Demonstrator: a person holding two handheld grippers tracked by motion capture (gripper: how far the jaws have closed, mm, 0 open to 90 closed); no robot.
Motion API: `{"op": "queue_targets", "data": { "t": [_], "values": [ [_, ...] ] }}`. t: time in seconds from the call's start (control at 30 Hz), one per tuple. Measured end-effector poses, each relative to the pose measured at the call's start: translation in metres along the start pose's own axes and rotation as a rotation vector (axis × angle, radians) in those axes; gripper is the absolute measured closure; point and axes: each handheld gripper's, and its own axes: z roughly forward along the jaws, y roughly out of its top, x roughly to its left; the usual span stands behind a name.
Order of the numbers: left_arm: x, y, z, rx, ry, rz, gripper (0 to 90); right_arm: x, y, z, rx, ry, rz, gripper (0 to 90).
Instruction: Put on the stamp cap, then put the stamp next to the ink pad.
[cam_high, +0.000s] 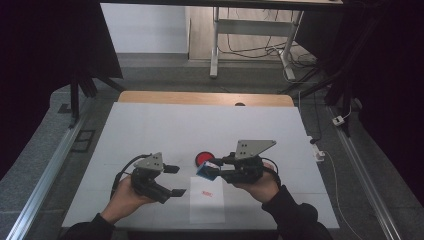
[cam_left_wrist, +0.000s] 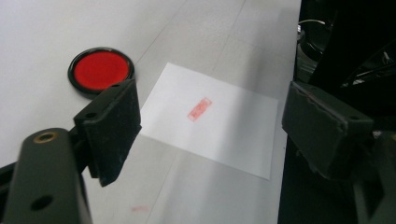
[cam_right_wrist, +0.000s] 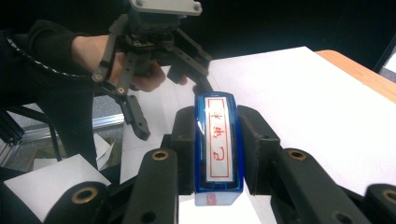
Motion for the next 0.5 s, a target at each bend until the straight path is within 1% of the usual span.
{"op": "queue_targets", "data": {
  "t": [0.13,0.3,0.33,0.4,0.5],
  "values": [
    [-0.002,-0.006,-0.008,-0.008,0.022,-0.029,16.3,0.000,0.000,0.000,0.005,-0.010,0.004,69.5],
    [-0.006,-0.015,-0.017,-0.001,0.064,-0.060,13.5,-0.001,-0.001,0.000,0.020,-0.026,0.006,69.5],
    [-0.006,-0.017,-0.018,0.000,0.074,-0.069,12.4,-0.002,-0.001,0.000,0.024,-0.028,0.008,69.5],
    [-0.008,-0.021,-0.021,0.011,0.096,-0.072,9.7,-0.002,-0.002,-0.001,0.030,-0.040,0.014,69.5],
    [-0.010,-0.026,-0.025,0.010,0.124,-0.090,4.8,-0.004,-0.003,-0.002,0.033,-0.051,0.023,69.4]
  ]
}}
